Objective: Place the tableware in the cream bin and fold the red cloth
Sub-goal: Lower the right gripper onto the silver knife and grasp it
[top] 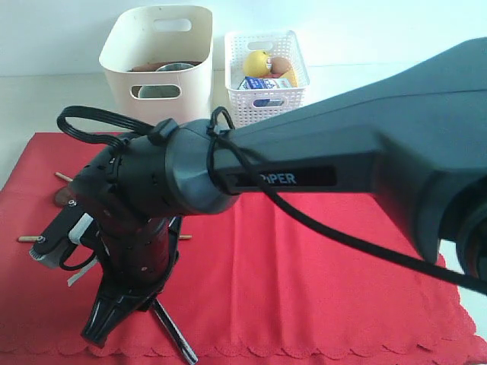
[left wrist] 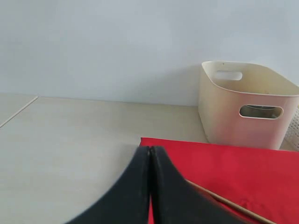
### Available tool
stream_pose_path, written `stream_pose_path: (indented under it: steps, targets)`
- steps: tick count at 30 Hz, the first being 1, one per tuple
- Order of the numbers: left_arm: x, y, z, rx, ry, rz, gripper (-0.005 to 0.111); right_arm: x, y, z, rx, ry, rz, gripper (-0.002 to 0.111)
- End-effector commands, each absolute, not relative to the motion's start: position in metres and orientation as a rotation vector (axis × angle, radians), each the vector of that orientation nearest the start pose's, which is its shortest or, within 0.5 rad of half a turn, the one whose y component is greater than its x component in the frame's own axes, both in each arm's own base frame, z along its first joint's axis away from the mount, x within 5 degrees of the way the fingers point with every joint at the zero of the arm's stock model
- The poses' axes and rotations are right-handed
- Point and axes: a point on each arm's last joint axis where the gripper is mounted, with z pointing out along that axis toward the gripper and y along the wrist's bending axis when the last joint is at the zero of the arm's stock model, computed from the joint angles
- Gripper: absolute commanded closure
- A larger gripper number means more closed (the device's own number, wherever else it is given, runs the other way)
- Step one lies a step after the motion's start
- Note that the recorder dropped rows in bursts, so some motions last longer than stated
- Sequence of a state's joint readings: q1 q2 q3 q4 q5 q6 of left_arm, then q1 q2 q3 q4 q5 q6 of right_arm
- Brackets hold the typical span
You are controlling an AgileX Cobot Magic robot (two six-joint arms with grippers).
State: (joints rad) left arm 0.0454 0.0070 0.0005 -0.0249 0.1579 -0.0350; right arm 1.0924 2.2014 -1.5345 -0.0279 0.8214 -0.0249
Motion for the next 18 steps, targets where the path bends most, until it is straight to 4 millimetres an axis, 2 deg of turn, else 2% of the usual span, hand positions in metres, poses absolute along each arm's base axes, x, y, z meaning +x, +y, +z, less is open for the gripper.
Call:
stream_pose_path:
  steps: [1,5,16,18]
  targets:
    - [0.0562,0.0023,0.1994,-0.084,1.634,-0.012,0.106,0.2022,0.3849,0.1203,-1.604,2.502,0.092,0.090]
    - [0.0562,0.0023,0.1994,-0.084,1.634,-0.012,0.106,0.2018,0.3851,0.1203,-1.601,2.507,0.098,0.095]
    - [0.0562,0.0023,0.1994,-0.084,1.634,-0.012,0.106,0.2018,0.3851,0.1203,-1.601,2.507,0.098,0.095]
    - [0.0562,0.0023,0.1994,-0.084,1.634,-0.012,0.106,0.2018,0.3849,0.1203,-1.553,2.540,0.102,0.095]
